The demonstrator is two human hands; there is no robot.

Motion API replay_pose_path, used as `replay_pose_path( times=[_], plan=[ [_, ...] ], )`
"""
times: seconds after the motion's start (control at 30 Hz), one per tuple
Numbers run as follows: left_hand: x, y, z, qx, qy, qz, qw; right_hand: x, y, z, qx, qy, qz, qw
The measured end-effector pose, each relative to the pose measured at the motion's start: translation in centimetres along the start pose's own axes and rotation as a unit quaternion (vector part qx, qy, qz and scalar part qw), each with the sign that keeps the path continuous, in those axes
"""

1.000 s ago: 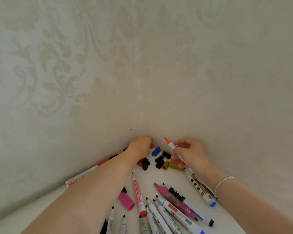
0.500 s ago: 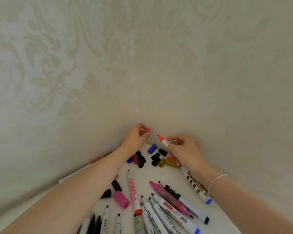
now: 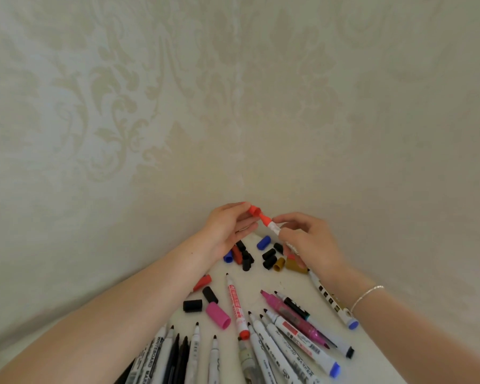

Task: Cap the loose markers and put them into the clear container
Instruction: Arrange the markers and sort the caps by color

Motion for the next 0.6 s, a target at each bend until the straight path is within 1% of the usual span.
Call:
replay_pose_path(
  times=[0.1,0.27,0.37,0.43,0.5,0.6],
  plan=[
    [0.3,0.4,-1.0,-0.009,-0.001,0.035,0.999,-0.2,0.4,-0.1,0.009,-0.012,-0.028,1.000],
    [1.0,1.2,-2.8,-0.030,0.001,0.140,0.990,-0.4,0.9,-0.2,0.014,-0.031,-0.109,0.993],
    [1.7,1.5,-3.7,-0.028,0.008,0.164,0.986,-1.6,1.4,-1.0,0.016,-0.078,-0.184,0.980],
    [2.0,1.8,-4.2,-0.026,0.015,0.139,0.990,-2.5,1.9,-1.5,0.035,-0.121,-0.249,0.960],
    [2.1,2.1,-4.7,-0.020,0.018,0.089,0.996,-3.4,2.3,-1.9,0.058,-0.152,-0.292,0.942],
    [2.3,2.4,-5.2,-0.006,0.023,0.051,0.998,-4.2,2.6,-2.1,0.078,-0.164,-0.320,0.930]
  ],
)
Point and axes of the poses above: each hand's wrist, its own z-axis towards the middle knuckle, its own y-axis out of the palm, x = y × z, the point moved 7 cm from there along z, towards the middle knuckle, and after that the axes turned 6 degrees about y, right-handed, at the moved point
